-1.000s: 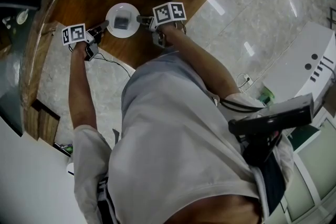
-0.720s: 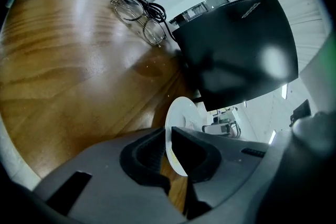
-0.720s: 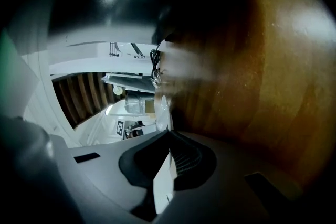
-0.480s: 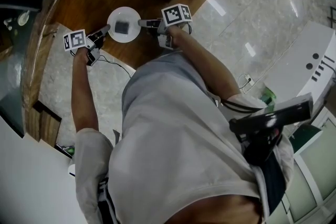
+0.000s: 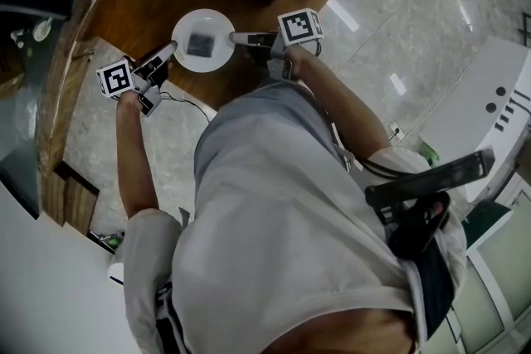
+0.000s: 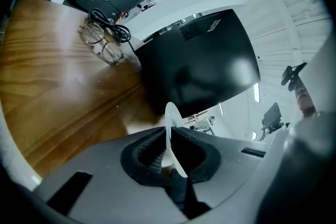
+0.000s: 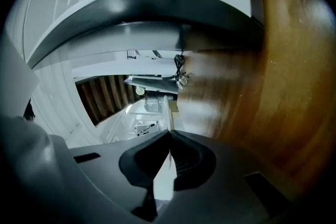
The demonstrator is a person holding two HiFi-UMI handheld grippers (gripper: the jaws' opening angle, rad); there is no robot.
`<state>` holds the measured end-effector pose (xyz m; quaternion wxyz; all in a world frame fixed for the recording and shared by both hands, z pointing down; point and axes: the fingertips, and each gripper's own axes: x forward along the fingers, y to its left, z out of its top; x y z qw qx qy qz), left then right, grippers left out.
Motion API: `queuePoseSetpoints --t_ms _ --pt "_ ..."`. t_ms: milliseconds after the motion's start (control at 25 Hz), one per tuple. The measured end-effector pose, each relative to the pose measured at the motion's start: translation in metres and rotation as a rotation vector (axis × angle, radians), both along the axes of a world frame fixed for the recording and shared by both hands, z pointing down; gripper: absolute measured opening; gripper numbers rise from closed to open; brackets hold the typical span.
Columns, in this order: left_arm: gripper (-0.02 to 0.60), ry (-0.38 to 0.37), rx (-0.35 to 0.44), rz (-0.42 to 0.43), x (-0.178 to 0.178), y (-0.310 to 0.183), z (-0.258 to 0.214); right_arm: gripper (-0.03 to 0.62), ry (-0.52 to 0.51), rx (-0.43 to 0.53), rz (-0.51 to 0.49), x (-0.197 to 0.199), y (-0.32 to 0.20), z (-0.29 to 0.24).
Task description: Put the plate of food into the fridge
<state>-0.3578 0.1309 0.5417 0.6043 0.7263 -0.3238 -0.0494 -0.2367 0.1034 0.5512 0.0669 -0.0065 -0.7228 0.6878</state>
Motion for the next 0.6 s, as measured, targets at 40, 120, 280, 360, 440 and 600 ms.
queuePoseSetpoints --t_ms 40,120,280,360,440,600 --pt "0.043 -0.002 0.018 -0.003 0.003 0.0 -0.006 0.021 -0.023 0.028 0.001 0.003 0.0 -0.009" --pt "0.043 -0.007 0.052 -0.007 0.005 -0.002 -0.017 0.023 -0.047 0.03 0.02 0.007 0.0 -0.023" --pt "0.043 -0.015 0.162 0.023 0.019 -0.003 -0.044 0.023 -0.082 0.03 0.058 0.022 0.007 -0.055" --pt "0.043 -0.011 0.191 0.032 0.02 -0.005 -0.051 0.023 -0.081 0.043 0.075 0.024 0.008 -0.065" --pt "0.043 0.024 0.179 0.025 0.02 -0.005 -0.053 0.023 -0.072 0.046 0.093 0.025 0.008 -0.07" --pt "0.043 0.08 0.216 0.036 0.026 -0.007 -0.071 0.023 -0.062 0.041 0.138 0.031 0.011 -0.08"
